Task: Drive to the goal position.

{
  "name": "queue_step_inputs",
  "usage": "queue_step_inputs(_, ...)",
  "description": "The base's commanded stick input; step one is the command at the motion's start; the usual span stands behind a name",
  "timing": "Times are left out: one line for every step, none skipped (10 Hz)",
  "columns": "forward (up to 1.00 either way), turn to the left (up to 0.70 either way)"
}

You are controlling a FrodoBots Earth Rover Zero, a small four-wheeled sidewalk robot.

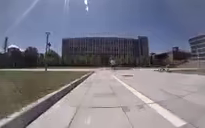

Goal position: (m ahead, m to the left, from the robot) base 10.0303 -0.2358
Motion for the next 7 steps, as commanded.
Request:
queue_step_inputs(0.70, 0.00)
queue_step_inputs(0.70, 0.00)
queue_step_inputs(0.70, 0.00)
queue_step_inputs(0.70, 0.00)
queue_step_inputs(0.70, 0.00)
queue_step_inputs(0.70, 0.00)
queue_step_inputs(0.70, 0.00)
